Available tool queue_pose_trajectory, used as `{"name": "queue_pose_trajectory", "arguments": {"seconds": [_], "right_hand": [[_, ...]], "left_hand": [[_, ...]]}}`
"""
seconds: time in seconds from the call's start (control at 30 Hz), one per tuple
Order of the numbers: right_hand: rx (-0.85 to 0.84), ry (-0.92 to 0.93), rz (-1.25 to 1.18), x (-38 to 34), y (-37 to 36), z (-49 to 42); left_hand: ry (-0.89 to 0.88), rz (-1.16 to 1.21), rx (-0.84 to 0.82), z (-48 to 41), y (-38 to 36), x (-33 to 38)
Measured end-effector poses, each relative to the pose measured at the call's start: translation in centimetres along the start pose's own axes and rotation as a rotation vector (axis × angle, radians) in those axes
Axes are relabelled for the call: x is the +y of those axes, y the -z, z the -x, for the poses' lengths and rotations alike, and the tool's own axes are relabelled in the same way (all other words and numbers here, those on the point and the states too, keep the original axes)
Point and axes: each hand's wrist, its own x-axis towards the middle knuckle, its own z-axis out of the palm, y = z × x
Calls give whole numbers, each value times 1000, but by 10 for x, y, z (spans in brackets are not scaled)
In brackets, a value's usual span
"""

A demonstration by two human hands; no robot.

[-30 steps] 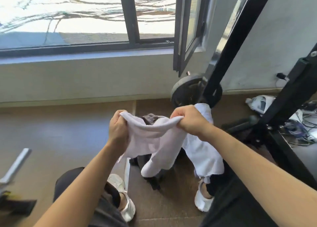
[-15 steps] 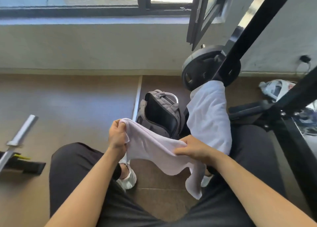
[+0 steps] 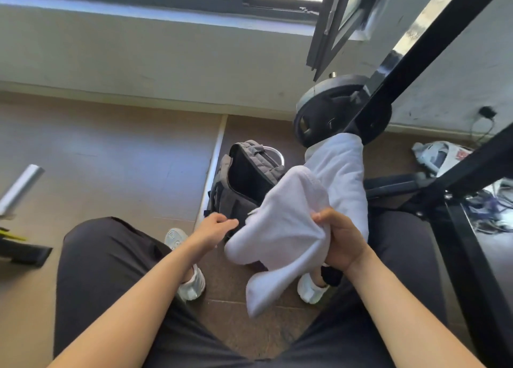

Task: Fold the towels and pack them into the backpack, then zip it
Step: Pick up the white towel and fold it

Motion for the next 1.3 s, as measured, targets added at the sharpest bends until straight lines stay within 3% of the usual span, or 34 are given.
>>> {"name": "queue_pose_trajectory", "arguments": {"seconds": [0.13,0.23,0.33,0.4,0.5,0.57,0.63,0.93,1.03,1.2,1.3], "right_hand": [[4,45,-43,-2,5,1],[26,80,-41,-4,4,1],[91,129,7,-4,4,-2],[257,190,137,2,6,-8],[702,250,611,11,10,-20],[862,235,940,15,14,-25],[951,252,1098,18,20,-28],[1077,308,1277,29,36,-44],[985,205,1199,30,43,-48],[834,40,309,28,48,-55],[858,-14,381,29,54,-57]], "left_hand": [[178,9,-402,23,-5,5],[67,171,-500,26,-11,6],[-121,327,-338,22,-16,6],[-174,459,-155,17,-13,7],[-178,647,21,17,3,16],[-207,759,94,18,15,20],[-246,836,130,21,24,23],[-407,929,166,33,49,21],[-468,867,77,32,58,17],[-504,882,6,32,64,15],[-493,985,17,32,64,16]]}}
